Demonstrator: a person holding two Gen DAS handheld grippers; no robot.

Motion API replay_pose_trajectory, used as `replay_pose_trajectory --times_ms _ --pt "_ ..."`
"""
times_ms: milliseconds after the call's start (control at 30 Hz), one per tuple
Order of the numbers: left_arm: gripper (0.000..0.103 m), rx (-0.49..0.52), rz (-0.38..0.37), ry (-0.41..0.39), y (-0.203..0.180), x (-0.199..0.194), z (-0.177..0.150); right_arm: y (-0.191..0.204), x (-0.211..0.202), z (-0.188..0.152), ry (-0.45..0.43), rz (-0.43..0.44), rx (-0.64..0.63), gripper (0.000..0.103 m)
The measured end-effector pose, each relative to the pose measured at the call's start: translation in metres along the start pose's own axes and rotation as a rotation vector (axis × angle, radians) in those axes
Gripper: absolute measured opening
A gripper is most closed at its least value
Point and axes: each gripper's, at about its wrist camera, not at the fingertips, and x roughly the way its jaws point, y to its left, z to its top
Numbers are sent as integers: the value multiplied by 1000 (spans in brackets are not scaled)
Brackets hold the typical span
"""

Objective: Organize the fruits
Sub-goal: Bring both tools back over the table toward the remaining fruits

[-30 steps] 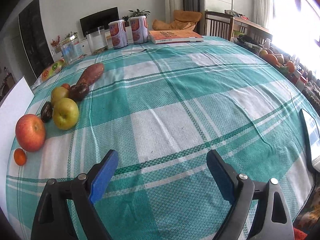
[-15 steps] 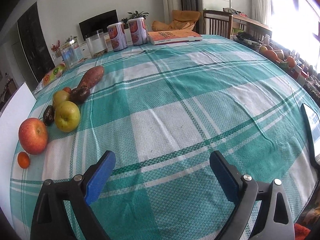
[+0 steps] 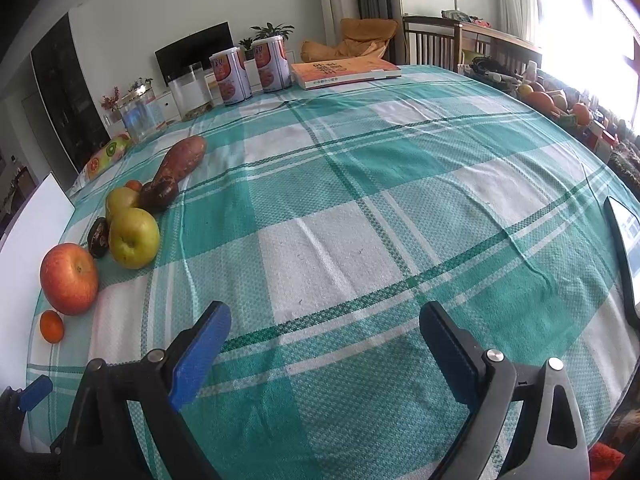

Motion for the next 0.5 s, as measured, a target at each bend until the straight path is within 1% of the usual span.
replay_pose_trajectory --times_ms 67,167,500 --pt "91 -21 3 -6 3 2 0 -1 0 0 4 2 2 95" --pt "92 -20 15 -19 1 5 -2 -1 0 0 6 7 11 95" --pt "95 -22 28 -22 2 6 0 -4 3 0 21 9 31 95"
